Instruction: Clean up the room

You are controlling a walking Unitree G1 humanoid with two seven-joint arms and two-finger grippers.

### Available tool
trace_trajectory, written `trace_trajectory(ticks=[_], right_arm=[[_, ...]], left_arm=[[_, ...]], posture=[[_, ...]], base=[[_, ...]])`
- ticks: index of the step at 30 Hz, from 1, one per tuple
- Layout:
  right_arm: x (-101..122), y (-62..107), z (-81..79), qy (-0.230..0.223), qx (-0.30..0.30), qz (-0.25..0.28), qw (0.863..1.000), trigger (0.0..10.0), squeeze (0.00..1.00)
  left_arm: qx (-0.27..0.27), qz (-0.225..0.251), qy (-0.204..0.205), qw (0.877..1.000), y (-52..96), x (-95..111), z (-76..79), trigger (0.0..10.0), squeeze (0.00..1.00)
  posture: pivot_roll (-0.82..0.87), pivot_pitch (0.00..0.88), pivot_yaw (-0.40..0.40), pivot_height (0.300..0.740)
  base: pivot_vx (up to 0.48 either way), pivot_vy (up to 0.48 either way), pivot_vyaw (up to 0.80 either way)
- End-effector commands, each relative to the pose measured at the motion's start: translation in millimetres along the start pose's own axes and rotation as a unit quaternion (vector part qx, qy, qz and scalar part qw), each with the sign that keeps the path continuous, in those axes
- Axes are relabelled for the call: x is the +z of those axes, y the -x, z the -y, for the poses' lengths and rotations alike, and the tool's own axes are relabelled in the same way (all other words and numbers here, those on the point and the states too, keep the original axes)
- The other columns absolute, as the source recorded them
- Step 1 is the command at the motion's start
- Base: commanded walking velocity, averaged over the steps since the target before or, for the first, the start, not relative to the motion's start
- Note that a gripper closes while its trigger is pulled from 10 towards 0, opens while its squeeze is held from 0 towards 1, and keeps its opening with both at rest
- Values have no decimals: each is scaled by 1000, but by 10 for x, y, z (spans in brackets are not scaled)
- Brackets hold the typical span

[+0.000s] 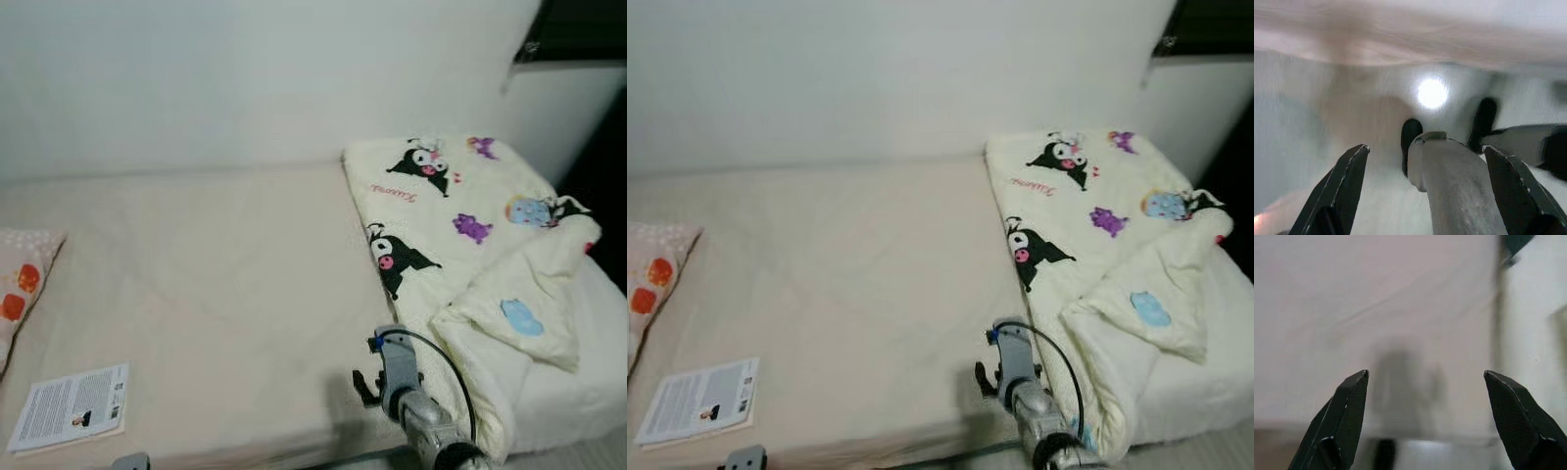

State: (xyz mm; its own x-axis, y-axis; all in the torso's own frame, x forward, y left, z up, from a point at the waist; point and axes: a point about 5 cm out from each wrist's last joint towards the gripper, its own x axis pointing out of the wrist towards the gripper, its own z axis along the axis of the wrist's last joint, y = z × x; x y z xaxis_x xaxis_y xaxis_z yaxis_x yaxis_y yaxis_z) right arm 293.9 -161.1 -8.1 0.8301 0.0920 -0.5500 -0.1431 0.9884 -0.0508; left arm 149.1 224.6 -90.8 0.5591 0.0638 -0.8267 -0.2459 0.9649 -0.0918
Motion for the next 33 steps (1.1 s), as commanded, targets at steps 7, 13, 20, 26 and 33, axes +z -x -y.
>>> trace_trajectory(ticks=[7,13,20,26,33], right_arm=[[109,-22,-29,-10,0,25,1000,10000,0],[138,-25,7,-17,-10,30,999,10000,0],[249,-33,68,-27,-15,52,998,10000,0],[325,-41,55,-31,-5,69,997,10000,0],[413,-52,64,-33,-7,82,996,10000,0]], left_arm=[[-2,-17,0,1000,-37,-18,162,10000,0],[-4,-15,-1,1000,-55,31,211,10000,0],[-5,-14,-1,1000,-52,41,179,10000,0],[-4,-13,-1,1000,-50,45,163,10000,0],[-4,-13,-6,1000,-50,51,157,10000,0]], posture=[[-98,109,-23,740],[-101,111,-19,740],[-105,108,-18,740],[-106,107,-18,740],[-108,114,-16,740]], base=[[0,-428,0],[0,-430,0],[0,-431,0],[0,-431,0],[0,-431,0]])
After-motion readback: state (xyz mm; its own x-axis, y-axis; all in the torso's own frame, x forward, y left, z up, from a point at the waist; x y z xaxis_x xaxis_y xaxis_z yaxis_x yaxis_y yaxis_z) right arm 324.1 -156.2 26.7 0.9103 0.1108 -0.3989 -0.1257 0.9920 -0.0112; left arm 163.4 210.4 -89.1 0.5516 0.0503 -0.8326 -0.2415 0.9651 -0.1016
